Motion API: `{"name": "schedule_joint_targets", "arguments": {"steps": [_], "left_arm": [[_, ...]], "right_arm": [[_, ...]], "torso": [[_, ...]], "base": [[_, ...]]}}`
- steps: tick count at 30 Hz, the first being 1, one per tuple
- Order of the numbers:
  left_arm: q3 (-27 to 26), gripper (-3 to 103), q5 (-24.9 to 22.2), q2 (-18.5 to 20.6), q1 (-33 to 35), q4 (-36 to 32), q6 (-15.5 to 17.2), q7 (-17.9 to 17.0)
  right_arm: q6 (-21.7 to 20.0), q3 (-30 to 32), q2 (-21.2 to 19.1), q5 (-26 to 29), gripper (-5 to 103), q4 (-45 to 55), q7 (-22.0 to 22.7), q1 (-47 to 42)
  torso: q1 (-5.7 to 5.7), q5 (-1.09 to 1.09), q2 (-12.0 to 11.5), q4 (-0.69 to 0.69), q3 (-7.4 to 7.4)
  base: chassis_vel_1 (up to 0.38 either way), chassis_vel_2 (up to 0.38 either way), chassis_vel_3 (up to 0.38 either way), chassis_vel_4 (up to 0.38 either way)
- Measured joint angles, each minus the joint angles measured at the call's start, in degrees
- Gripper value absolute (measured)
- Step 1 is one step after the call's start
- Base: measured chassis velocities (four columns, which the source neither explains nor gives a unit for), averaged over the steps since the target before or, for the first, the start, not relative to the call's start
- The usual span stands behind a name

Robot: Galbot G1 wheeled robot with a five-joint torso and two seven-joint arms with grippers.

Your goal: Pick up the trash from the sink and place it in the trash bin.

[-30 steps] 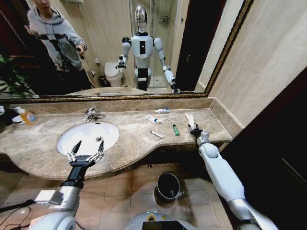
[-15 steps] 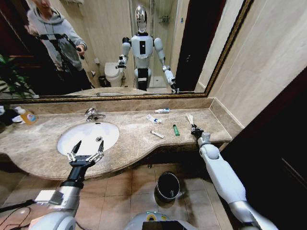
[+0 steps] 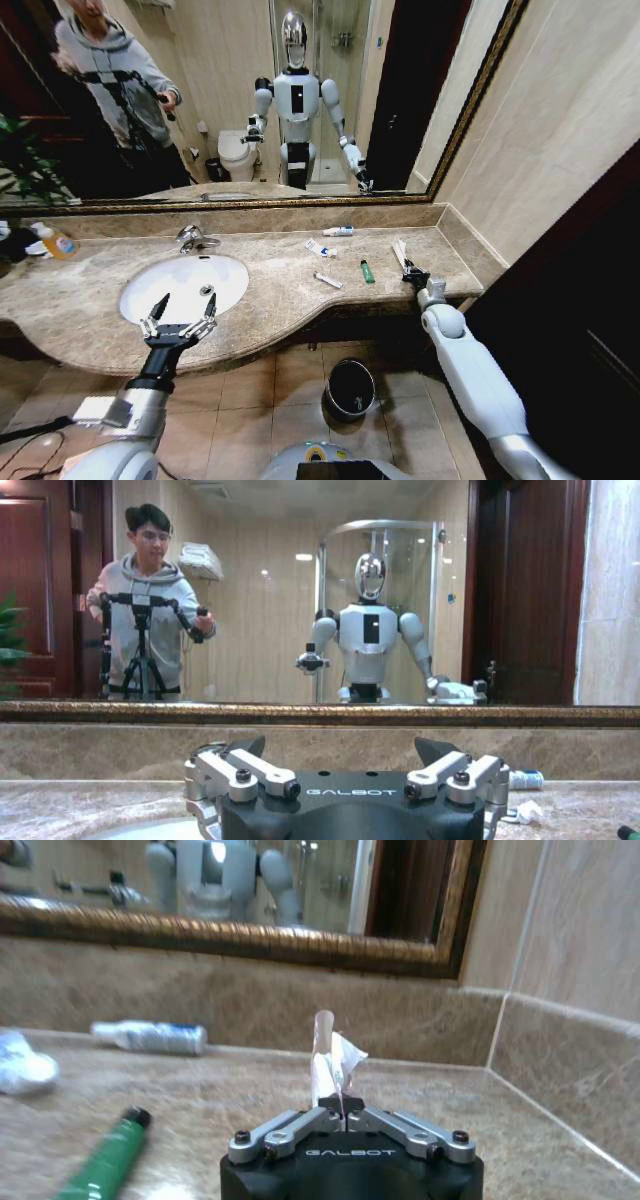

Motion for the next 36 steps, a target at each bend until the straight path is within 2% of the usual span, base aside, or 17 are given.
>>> {"name": "schedule_joint_targets", "arguments": {"steps": [4, 7, 11, 14, 16, 18, 23, 24, 29, 34, 36], "left_arm": [[0.00, 100, 0.00, 0.00, 0.00, 0.00, 0.00, 0.01], [0.00, 100, 0.00, 0.01, 0.00, 0.00, 0.00, 0.00], [0.00, 100, 0.00, 0.01, -0.01, 0.00, 0.00, 0.00], [0.00, 100, 0.00, 0.00, 0.00, 0.01, 0.00, 0.00], [0.00, 100, 0.00, 0.01, 0.00, 0.00, 0.00, 0.00], [0.00, 100, 0.00, 0.01, 0.00, 0.01, 0.00, 0.00], [0.00, 100, 0.00, 0.00, 0.00, 0.01, 0.00, 0.01], [0.00, 100, 0.00, 0.00, 0.00, 0.01, 0.00, 0.01], [0.00, 100, 0.00, 0.01, 0.00, 0.00, 0.00, 0.00], [0.00, 100, 0.00, 0.01, 0.00, 0.00, 0.00, 0.01], [0.00, 100, 0.00, 0.01, 0.00, 0.00, 0.00, 0.00]], "right_arm": [[0.25, 1.17, -1.23, 2.15, 0, 6.56, 0.21, -4.58], [2.30, 4.09, -2.01, 4.50, 0, 15.02, 0.45, -13.16], [3.78, 6.05, -1.95, 5.48, 0, 19.53, 0.52, -19.02], [7.42, 7.92, -0.52, 5.73, 0, 24.92, 1.38, -27.91], [8.59, 8.21, -0.12, 5.46, 0, 25.76, 1.50, -29.90], [12.05, 8.83, 1.12, 4.14, 0, 27.07, 1.59, -35.64], [18.70, 8.79, 3.75, 1.04, 0, 27.09, 3.16, -44.91], [18.70, 8.79, 3.75, 1.04, 0, 27.09, 3.16, -44.91], [25.64, 6.12, 5.97, -4.58, 0, 24.05, 5.48, -51.04], [27.68, 3.56, 7.44, -8.05, 0, 19.26, 5.52, -51.43], [28.15, 1.15, 8.15, -11.30, 0, 13.93, 5.01, -50.43]], "torso": [[0.00, -0.01, 0.00, 0.00, 0.00], [0.00, -0.01, 0.00, 0.00, 0.00], [0.00, 0.01, 0.00, -0.01, -0.01], [-0.01, 0.01, 0.00, 0.01, -0.01], [-0.01, 0.00, 0.01, 0.00, -0.01], [-0.01, 0.00, 0.01, 0.00, -0.01], [-0.01, 0.00, 0.01, -0.01, -0.01], [-0.01, 0.00, 0.01, -0.01, -0.01], [-0.01, -0.01, 0.01, 0.00, -0.01], [-0.01, -0.01, 0.01, 0.00, 0.00], [0.00, 0.01, 0.01, 0.00, 0.00]], "base": [[0.000, 0.000, 0.000, 0.000], [0.000, 0.000, 0.000, 0.000], [0.000, 0.000, 0.000, 0.000], [0.000, 0.000, 0.000, 0.000], [0.000, 0.000, 0.000, 0.000], [0.000, 0.000, 0.000, 0.000], [0.000, 0.000, 0.000, 0.000], [0.000, 0.000, 0.000, 0.000], [0.000, 0.000, 0.000, 0.000], [0.000, 0.000, 0.000, 0.000], [0.000, 0.000, 0.000, 0.000]]}}
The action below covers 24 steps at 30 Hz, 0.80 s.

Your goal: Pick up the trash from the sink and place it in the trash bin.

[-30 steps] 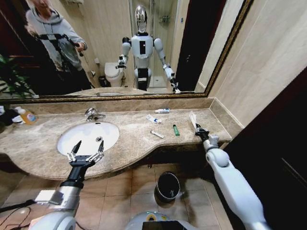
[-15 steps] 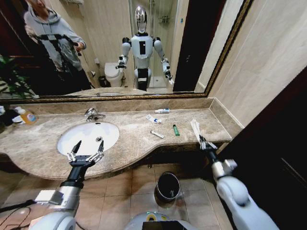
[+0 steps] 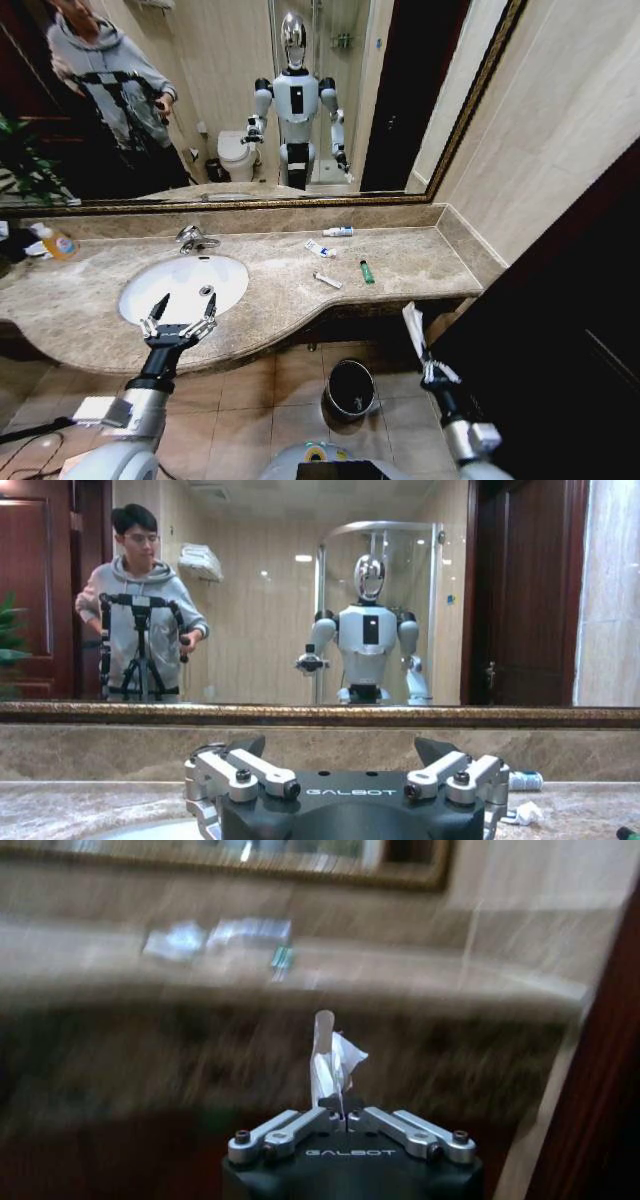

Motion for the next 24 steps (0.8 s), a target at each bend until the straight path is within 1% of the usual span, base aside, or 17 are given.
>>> {"name": "schedule_joint_targets", "arguments": {"steps": [1, 3, 4, 5, 6, 9, 10, 12, 13, 14, 15, 17, 18, 21, 24], "left_arm": [[0.01, 100, 0.00, 0.00, 0.00, 0.00, 0.00, 0.01], [0.00, 100, 0.00, 0.00, 0.00, 0.00, 0.00, 0.00], [0.00, 100, 0.00, 0.00, 0.00, 0.00, 0.00, 0.00], [0.00, 100, 0.00, 0.00, 0.00, 0.00, 0.00, 0.00], [0.00, 100, 0.00, 0.00, 0.00, 0.00, 0.00, 0.00], [0.01, 100, 0.00, 0.00, -0.01, 0.00, 0.00, 0.00], [0.01, 100, 0.00, 0.00, -0.01, 0.00, 0.00, 0.00], [0.00, 100, 0.00, 0.00, 0.00, 0.00, 0.00, 0.00], [0.00, 100, 0.00, 0.00, 0.00, 0.00, 0.00, 0.00], [0.00, 100, 0.00, 0.00, 0.00, 0.00, 0.00, 0.00], [0.00, 100, 0.00, 0.00, 0.00, 0.00, 0.00, 0.00], [0.00, 100, 0.00, 0.00, 0.00, 0.00, 0.00, 0.00], [0.00, 100, 0.00, 0.00, 0.00, 0.00, 0.00, 0.00], [0.00, 100, 0.00, 0.00, -0.01, 0.00, 0.00, 0.00], [0.00, 100, 0.00, 0.00, 0.00, 0.00, 0.00, 0.00]], "right_arm": [[0.19, -1.37, 0.08, -1.65, 0, -3.28, -0.69, 0.91], [0.21, -2.02, 0.09, -2.46, 0, -5.00, -1.11, 1.45], [0.04, -4.19, 0.03, -4.33, 0, -9.84, -2.05, 3.20], [-0.37, -5.16, 0.01, -4.86, 0, -11.98, -2.47, 4.19], [-0.37, -5.16, 0.01, -4.86, 0, -11.98, -2.47, 4.19], [-3.66, -10.09, 0.07, -6.67, 0, -22.57, -4.64, 10.47], [-3.66, -10.09, 0.07, -6.67, 0, -22.57, -4.64, 10.47], [-5.82, -11.73, 0.46, -8.03, 0, -26.92, -6.06, 14.11], [-7.44, -12.48, 0.51, -8.19, 0, -28.07, -6.65, 15.56], [-7.44, -12.48, 0.51, -8.19, 0, -28.07, -6.65, 15.56], [-9.60, -13.45, 0.52, -8.19, 0, -29.12, -7.27, 17.38], [-11.92, -14.53, 0.45, -9.28, 0, -30.57, -7.74, 20.30], [-11.92, -14.53, 0.45, -9.28, 0, -30.57, -7.74, 20.30], [-14.13, -16.25, -0.14, -10.61, 0, -32.49, -8.17, 23.58], [-14.99, -17.28, -0.18, -11.66, 0, -34.03, -8.73, 25.69]], "torso": [[0.00, -0.02, 0.00, -0.01, 0.00], [0.00, 0.01, 0.00, 0.00, 0.00], [0.00, -0.01, 0.00, 0.00, 0.00], [0.00, 0.00, 0.00, -0.01, 0.00], [0.00, 0.00, 0.00, -0.01, 0.00], [0.00, -0.02, -0.01, 0.00, 0.00], [0.00, -0.02, -0.01, 0.00, 0.00], [0.00, 0.01, -0.01, 0.00, 0.01], [0.00, -0.01, -0.01, 0.00, 0.01], [0.00, -0.01, -0.01, 0.00, 0.01], [0.01, -0.02, -0.01, 0.00, 0.01], [0.01, 0.00, -0.01, 0.00, 0.00], [0.01, 0.00, -0.01, 0.00, 0.00], [0.01, -0.02, -0.01, -0.01, 0.01], [0.01, -0.01, -0.01, 0.01, 0.01]], "base": [[0.000, 0.000, 0.000, 0.000], [0.000, 0.000, 0.000, 0.000], [0.000, 0.000, 0.000, 0.000], [0.000, 0.000, 0.000, 0.000], [0.000, 0.000, 0.000, 0.000], [0.000, 0.000, 0.000, 0.000], [0.000, 0.000, 0.000, 0.000], [0.000, 0.000, 0.000, 0.000], [0.000, 0.000, 0.000, 0.000], [0.000, 0.000, 0.000, 0.000], [0.000, 0.000, 0.000, 0.000], [0.000, 0.000, 0.000, 0.000], [0.000, 0.000, 0.000, 0.000], [0.000, 0.000, 0.000, 0.000], [0.000, 0.000, 0.000, 0.000]]}}
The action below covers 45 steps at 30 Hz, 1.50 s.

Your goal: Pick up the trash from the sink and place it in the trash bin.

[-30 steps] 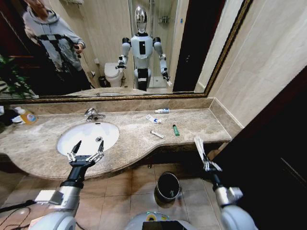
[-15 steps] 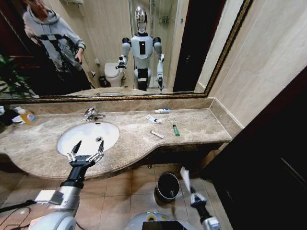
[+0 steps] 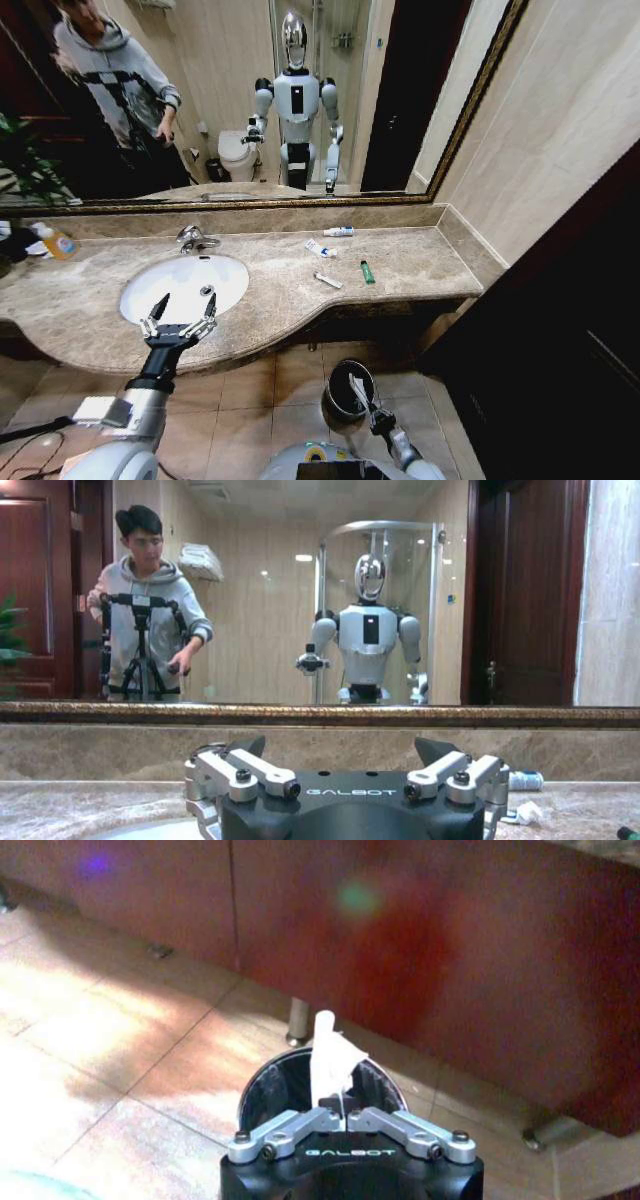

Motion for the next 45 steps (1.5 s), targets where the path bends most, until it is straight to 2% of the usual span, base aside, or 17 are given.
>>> {"name": "schedule_joint_targets", "arguments": {"steps": [11, 12, 14, 16, 18, 19, 20, 23, 26, 27, 29, 30, 33, 36, 38, 40, 45], "left_arm": [[0.00, 100, 0.00, 0.00, 0.00, 0.00, 0.00, 0.00], [0.00, 100, 0.00, 0.00, 0.00, 0.00, 0.00, 0.00], [0.00, 100, 0.00, 0.00, 0.00, 0.00, 0.00, 0.00], [0.00, 100, 0.00, 0.00, 0.00, 0.00, 0.00, 0.00], [0.00, 100, 0.00, 0.00, 0.00, 0.00, 0.00, 0.00], [0.00, 100, 0.00, 0.00, 0.00, 0.00, 0.00, 0.00], [0.00, 100, 0.00, 0.00, 0.00, 0.00, 0.00, 0.00], [0.00, 100, 0.00, 0.00, 0.00, 0.00, 0.00, 0.00], [0.00, 100, 0.00, 0.00, 0.00, 0.00, 0.00, 0.00], [0.00, 100, 0.00, 0.00, 0.00, 0.00, 0.00, 0.00], [0.00, 100, 0.00, 0.00, 0.00, 0.00, 0.00, 0.00], [0.00, 100, 0.00, 0.00, 0.00, 0.00, 0.00, 0.00], [0.00, 100, 0.00, 0.00, 0.00, 0.00, 0.00, 0.00], [0.00, 100, 0.00, 0.00, 0.00, 0.00, 0.00, 0.00], [0.00, 100, 0.00, 0.00, 0.00, 0.00, 0.00, 0.00], [0.00, 100, 0.00, 0.00, 0.00, 0.00, 0.00, 0.00], [0.00, 100, 0.00, 0.00, 0.00, 0.00, 0.00, 0.00]], "right_arm": [[0.51, 0.17, 3.52, -6.74, 0, -10.68, -1.54, 8.25], [0.62, 0.41, 3.79, -7.14, -3, -12.13, -1.70, 9.20], [0.70, 0.59, 3.95, -7.37, 2, -12.87, -1.80, 9.74], [0.79, 0.86, 4.20, -7.65, 13, -13.89, -1.93, 10.45], [0.79, 0.88, 4.22, -7.66, 13, -13.96, -1.93, 10.49], [0.81, 1.02, 4.37, -7.73, 24, -14.29, -1.95, 10.72], [0.80, 1.05, 4.38, -7.73, 29, -14.29, -1.95, 10.74], [0.81, 1.14, 4.38, -7.72, 35, -14.17, -1.95, 10.65], [0.81, 1.34, 4.32, -7.67, 50, -13.76, -1.95, 10.33], [0.81, 1.34, 4.32, -7.67, 50, -13.76, -1.95, 10.33], [0.81, 1.58, 4.21, -7.64, 61, -13.26, -1.95, 9.91], [0.81, 1.58, 4.21, -7.64, 61, -13.26, -1.95, 9.91], [0.80, 1.92, 4.15, -7.55, 78, -12.45, -1.95, 9.22], [0.79, 2.11, 4.08, -7.51, 83, -11.84, -1.96, 8.77], [0.73, 2.40, 4.01, -7.48, 93, -10.99, -1.97, 8.22], [0.65, 2.61, 3.98, -7.47, 97, -10.43, -1.98, 7.84], [0.39, 3.24, 3.79, -7.42, 100, -8.77, -2.00, 6.60]], "torso": [[0.00, 0.00, 0.00, -0.01, 0.00], [0.00, 0.00, 0.00, -0.01, 0.00], [0.00, 0.00, 0.00, -0.01, 0.00], [0.00, 0.00, 0.00, -0.01, 0.00], [0.00, 0.00, 0.00, -0.01, 0.00], [0.00, 0.00, 0.00, -0.01, 0.00], [0.00, 0.00, 0.00, -0.01, 0.00], [0.00, 0.00, 0.00, -0.01, 0.00], [0.00, 0.00, 0.00, -0.01, 0.00], [0.00, 0.00, 0.00, -0.01, 0.00], [0.00, 0.00, 0.00, -0.01, 0.00], [0.00, 0.00, 0.00, -0.01, 0.00], [0.00, 0.00, 0.00, -0.01, 0.00], [0.00, 0.00, 0.00, -0.01, -0.01], [0.00, 0.00, 0.00, -0.01, -0.01], [0.00, 0.00, 0.00, -0.01, -0.01], [0.00, 0.00, 0.00, -0.01, 0.00]], "base": [[0.000, 0.000, 0.000, 0.000], [0.000, 0.000, 0.000, 0.000], [0.000, 0.000, 0.000, 0.000], [0.000, 0.000, 0.000, 0.000], [0.000, 0.000, 0.000, 0.000], [0.000, 0.000, 0.000, 0.000], [0.000, 0.000, 0.000, 0.000], [0.000, 0.000, 0.000, 0.000], [0.000, 0.000, 0.000, 0.000], [0.000, 0.000, 0.000, 0.000], [0.000, 0.000, 0.000, 0.000], [0.000, 0.000, 0.000, 0.000], [0.000, 0.000, 0.000, 0.000], [0.000, 0.000, 0.000, 0.000], [0.000, 0.000, 0.000, 0.000], [0.000, 0.000, 0.000, 0.000], [0.000, 0.000, 0.000, 0.000]]}}
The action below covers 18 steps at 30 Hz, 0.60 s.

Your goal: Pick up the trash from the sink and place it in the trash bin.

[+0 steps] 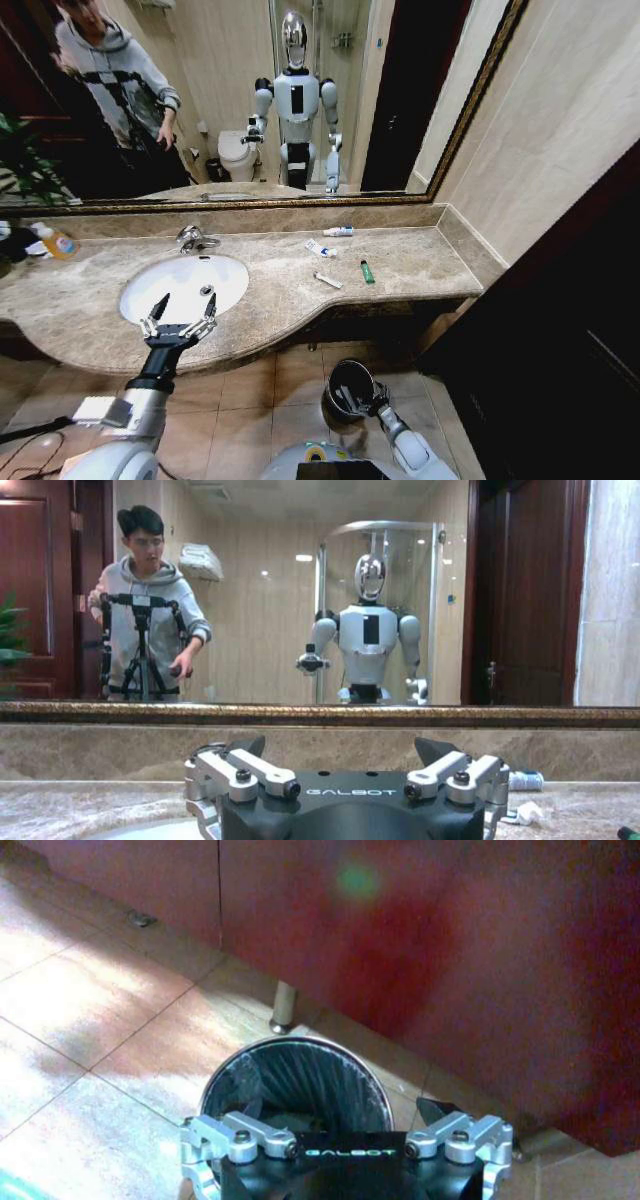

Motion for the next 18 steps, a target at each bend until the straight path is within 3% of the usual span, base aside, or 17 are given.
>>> {"name": "schedule_joint_targets", "arguments": {"steps": [10, 18], "left_arm": [[0.00, 100, 0.00, 0.00, 0.00, 0.00, 0.00, 0.00], [0.01, 100, 0.00, 0.00, 0.00, 0.00, 0.00, 0.01]], "right_arm": [[0.38, 3.22, -1.40, 2.79, 100, 8.94, 0.45, -5.02], [-0.31, 12.11, -5.62, 13.03, 100, 36.09, 4.20, -20.24]], "torso": [[0.00, 0.01, 0.00, 0.00, 0.00], [0.00, -0.02, 0.00, 0.00, 0.00]], "base": [[0.000, 0.000, 0.000, 0.000], [0.000, 0.000, 0.000, 0.000]]}}
